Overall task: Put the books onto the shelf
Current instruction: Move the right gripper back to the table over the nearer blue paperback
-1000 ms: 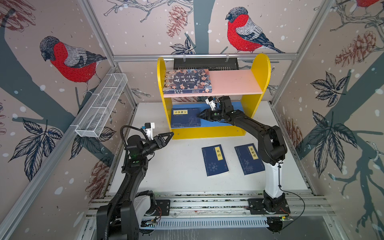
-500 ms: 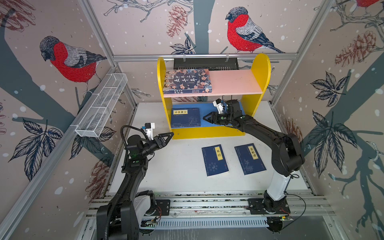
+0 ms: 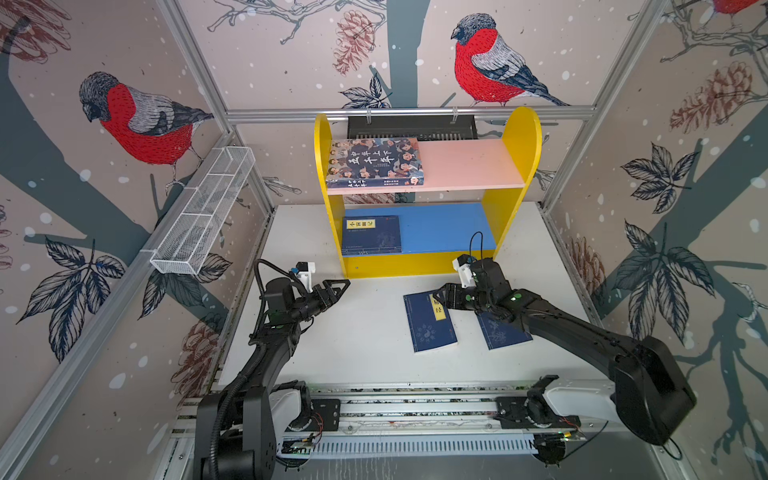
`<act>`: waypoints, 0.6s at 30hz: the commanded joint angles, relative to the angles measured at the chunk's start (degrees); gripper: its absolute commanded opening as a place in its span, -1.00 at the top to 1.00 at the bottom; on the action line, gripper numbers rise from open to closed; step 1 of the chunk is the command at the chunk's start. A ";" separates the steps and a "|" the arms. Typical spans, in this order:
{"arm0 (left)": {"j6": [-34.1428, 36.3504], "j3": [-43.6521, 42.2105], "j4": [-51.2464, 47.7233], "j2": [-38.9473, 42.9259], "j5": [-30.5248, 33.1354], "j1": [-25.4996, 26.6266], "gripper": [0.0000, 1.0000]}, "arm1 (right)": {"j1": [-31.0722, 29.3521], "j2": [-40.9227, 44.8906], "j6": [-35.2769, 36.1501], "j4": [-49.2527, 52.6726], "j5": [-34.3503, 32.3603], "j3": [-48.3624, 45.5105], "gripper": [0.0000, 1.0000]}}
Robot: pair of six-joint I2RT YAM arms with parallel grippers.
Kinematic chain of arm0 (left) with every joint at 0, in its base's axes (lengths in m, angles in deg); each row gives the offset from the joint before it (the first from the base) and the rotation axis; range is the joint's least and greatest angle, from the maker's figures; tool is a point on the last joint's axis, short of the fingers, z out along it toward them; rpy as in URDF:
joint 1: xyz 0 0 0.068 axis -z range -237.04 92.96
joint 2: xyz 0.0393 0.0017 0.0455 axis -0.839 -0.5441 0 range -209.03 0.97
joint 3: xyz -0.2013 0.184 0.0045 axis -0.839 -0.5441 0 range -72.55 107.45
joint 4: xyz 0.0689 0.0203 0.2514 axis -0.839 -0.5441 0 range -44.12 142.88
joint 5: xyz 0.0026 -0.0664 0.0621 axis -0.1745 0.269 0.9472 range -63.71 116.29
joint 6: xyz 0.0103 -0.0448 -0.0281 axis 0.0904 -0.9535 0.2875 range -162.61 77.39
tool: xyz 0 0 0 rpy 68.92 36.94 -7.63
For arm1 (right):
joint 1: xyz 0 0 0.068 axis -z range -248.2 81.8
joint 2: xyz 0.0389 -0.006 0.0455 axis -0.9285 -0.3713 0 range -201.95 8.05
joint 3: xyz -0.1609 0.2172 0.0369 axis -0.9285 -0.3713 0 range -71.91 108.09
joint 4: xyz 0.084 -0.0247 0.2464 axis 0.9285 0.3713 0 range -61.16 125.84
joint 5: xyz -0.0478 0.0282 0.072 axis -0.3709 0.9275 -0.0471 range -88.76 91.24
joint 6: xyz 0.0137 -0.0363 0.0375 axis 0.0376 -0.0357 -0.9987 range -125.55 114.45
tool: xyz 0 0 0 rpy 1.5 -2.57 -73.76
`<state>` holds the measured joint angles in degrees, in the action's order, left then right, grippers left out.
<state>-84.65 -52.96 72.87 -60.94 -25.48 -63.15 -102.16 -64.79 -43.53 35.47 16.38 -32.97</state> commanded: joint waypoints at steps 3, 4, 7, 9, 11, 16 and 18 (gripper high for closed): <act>3.07 -0.87 1.18 -2.30 1.49 3.15 -0.43 | 0.14 -3.12 -3.40 -3.49 -4.15 -2.81 -0.26; 3.35 -0.87 1.24 -2.71 1.58 3.81 -0.43 | -0.04 -4.09 -3.58 -3.57 -3.97 -2.77 -0.26; 3.67 -1.29 1.71 -4.08 1.77 4.76 -0.44 | -0.58 -6.53 -4.24 -3.34 -4.12 -2.94 -0.26; 3.80 -1.49 1.79 -4.90 2.01 4.89 -0.45 | -0.67 -7.28 -4.64 -3.66 -3.69 -3.46 -0.26; 3.91 -1.82 2.07 -5.73 2.09 5.28 -0.46 | -0.91 -8.36 -5.13 -4.61 -2.21 -3.87 -0.26; 3.95 -2.08 2.71 -7.62 2.30 6.41 -0.46 | -3.47 -12.73 -6.33 -6.41 0.74 -2.40 -0.26; 3.73 -2.10 3.36 -8.67 2.29 6.72 -0.46 | -4.95 -14.55 -7.12 -7.68 2.05 -1.35 -0.26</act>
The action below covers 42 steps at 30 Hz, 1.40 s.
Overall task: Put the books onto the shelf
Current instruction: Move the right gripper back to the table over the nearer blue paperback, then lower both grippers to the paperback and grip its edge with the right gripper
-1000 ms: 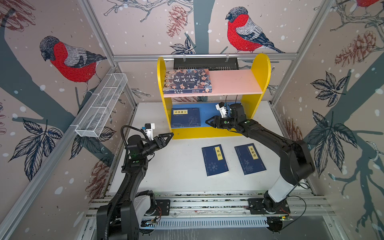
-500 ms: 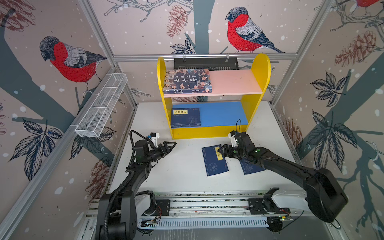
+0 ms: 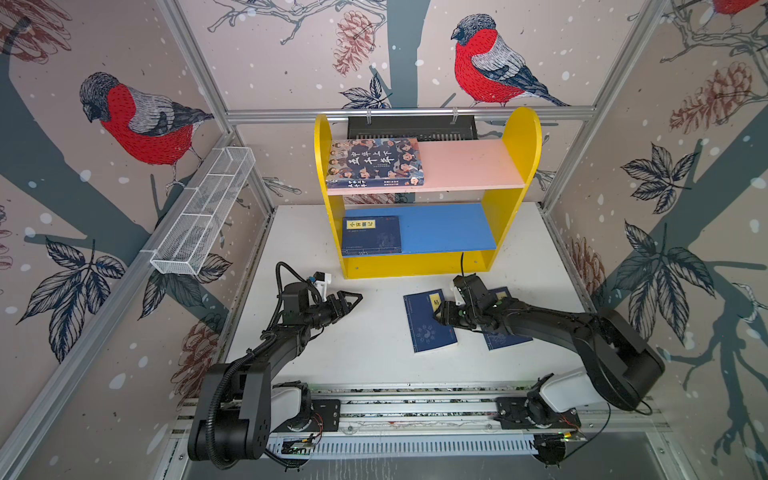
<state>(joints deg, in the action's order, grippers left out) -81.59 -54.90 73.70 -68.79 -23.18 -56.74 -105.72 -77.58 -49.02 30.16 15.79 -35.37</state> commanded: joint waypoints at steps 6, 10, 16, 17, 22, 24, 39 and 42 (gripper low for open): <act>0.87 0.06 2.73 -3.62 1.08 0.73 -0.46 | -6.24 -7.56 -4.32 -7.96 6.69 5.92 -0.26; 1.58 -0.31 2.28 -3.79 1.29 0.93 -0.46 | -8.02 -9.68 -4.23 -8.03 6.74 8.87 -0.26; 2.70 -0.59 2.11 -3.98 1.25 1.73 -0.46 | -6.50 -8.12 -1.34 -4.96 4.58 7.87 -0.26; 3.10 -0.62 1.70 -3.94 1.48 1.90 -0.46 | -5.97 -7.79 -0.94 -5.37 5.43 7.15 -0.26; 4.04 -0.70 0.85 -4.29 1.87 2.43 -0.47 | -4.94 -6.92 0.57 -5.19 6.65 5.59 -0.26; 4.50 -0.77 0.58 -4.66 2.02 2.43 -0.47 | -4.54 -6.68 0.82 -5.53 7.33 5.10 -0.26; 11.56 2.15 -5.81 -2.17 4.93 2.52 -0.48 | -1.34 -6.23 1.43 -8.88 10.65 3.16 -0.25; 12.58 2.31 -7.36 -2.12 5.35 2.59 -0.48 | -1.16 -6.98 1.80 -8.87 10.98 3.54 -0.25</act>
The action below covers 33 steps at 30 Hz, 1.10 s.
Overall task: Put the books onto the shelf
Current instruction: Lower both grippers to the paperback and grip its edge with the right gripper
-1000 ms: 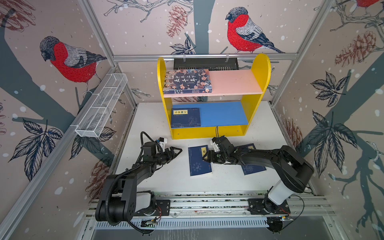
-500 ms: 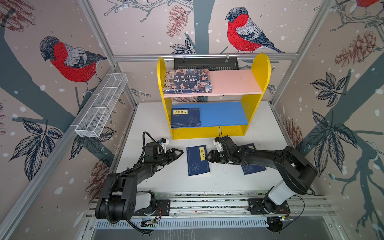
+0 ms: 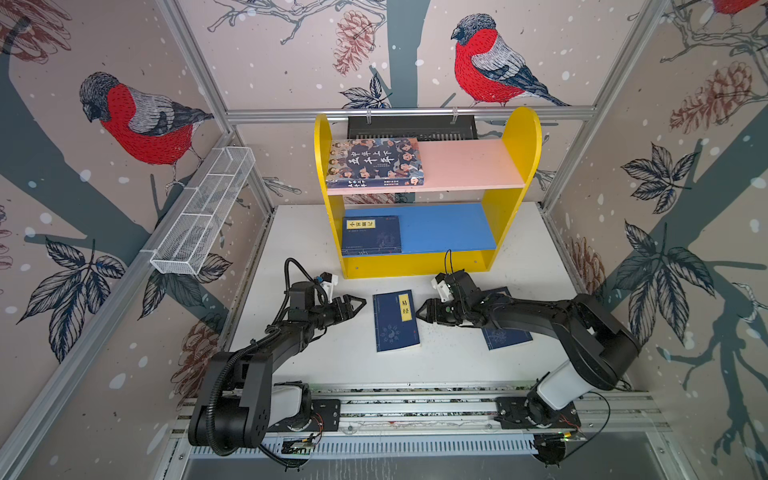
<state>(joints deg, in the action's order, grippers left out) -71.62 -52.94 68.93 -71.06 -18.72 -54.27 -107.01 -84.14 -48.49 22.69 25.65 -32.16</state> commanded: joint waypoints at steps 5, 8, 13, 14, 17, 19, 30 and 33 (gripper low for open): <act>1.38 -0.88 -0.42 -1.52 -0.50 0.08 -0.48 | 0.31 -1.54 1.78 -1.68 2.91 0.58 -0.25; 0.81 -1.07 0.70 -2.84 -0.87 0.30 -0.48 | 0.22 -2.88 2.20 -1.41 4.06 1.03 -0.25; 0.73 -1.49 1.59 -3.54 -1.69 1.72 -0.48 | -0.25 -4.58 1.81 -2.87 6.17 0.68 -0.24; 0.63 -1.51 1.77 -3.84 -1.87 2.33 -0.48 | -0.53 -5.17 1.81 -2.99 6.68 0.81 -0.24; 0.45 -1.34 2.36 -4.89 -2.09 3.79 -0.48 | -1.63 -6.05 1.98 -2.88 6.72 0.99 -0.23; 0.62 -0.92 1.92 -5.97 -2.09 4.41 -0.48 | -2.11 -6.49 1.64 -3.48 7.18 0.73 -0.23; 0.11 0.20 5.19 -12.84 -4.95 9.89 -0.43 | -3.25 -9.48 -3.03 -10.61 9.42 -0.89 -0.15; 0.05 0.77 5.60 -13.90 -5.85 10.90 -0.42 | -3.34 -10.20 -3.85 -11.46 9.71 -0.64 -0.08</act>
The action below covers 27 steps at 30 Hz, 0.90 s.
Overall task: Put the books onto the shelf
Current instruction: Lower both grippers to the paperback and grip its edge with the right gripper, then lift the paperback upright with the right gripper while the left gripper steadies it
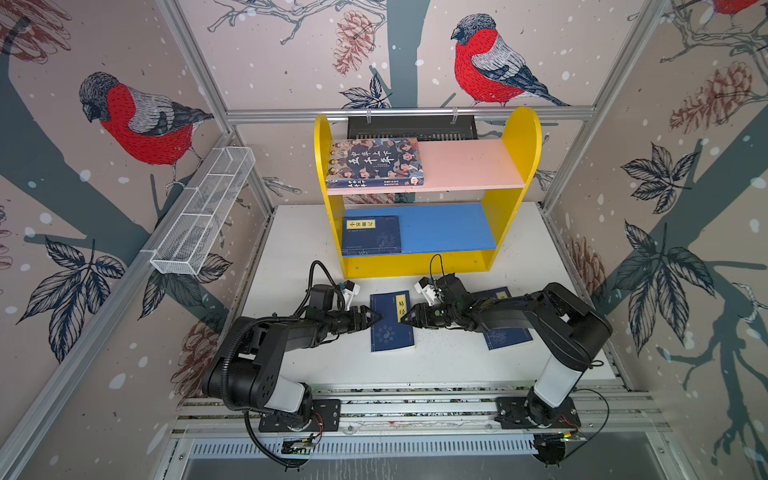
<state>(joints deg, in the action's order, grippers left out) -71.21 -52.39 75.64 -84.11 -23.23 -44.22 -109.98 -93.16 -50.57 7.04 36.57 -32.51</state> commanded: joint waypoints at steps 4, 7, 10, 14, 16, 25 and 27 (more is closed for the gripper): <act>-0.63 0.14 0.12 -1.09 -1.93 1.33 -0.41 | -0.58 -2.06 -2.22 3.96 -1.13 -0.02 0.08; -0.30 0.46 -0.85 0.34 -0.97 1.33 -0.41 | -0.46 -1.68 -2.03 4.30 -1.31 0.04 0.22; 0.63 0.20 -2.90 3.32 0.45 1.33 -0.43 | -0.40 -0.60 -1.70 4.80 -1.49 0.20 0.42; 3.85 -0.18 -5.63 7.66 1.83 1.16 -0.47 | -0.21 0.40 -0.55 5.63 -1.36 0.67 0.69; 5.29 0.38 -7.72 9.45 2.89 0.53 -0.48 | -0.04 0.74 -0.10 5.54 -0.82 0.89 0.90; 7.91 0.43 -12.73 14.69 6.02 -4.70 -0.51 | 2.00 6.38 3.07 5.48 3.25 0.97 0.97; 7.69 0.32 -12.19 15.28 5.31 -4.99 -0.51 | 3.13 7.22 2.57 3.36 5.96 0.45 0.98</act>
<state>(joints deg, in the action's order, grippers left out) -64.72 -51.89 63.93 -69.51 -17.59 -48.72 -107.71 -87.04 -49.02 13.22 38.56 -31.72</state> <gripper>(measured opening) 0.752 0.109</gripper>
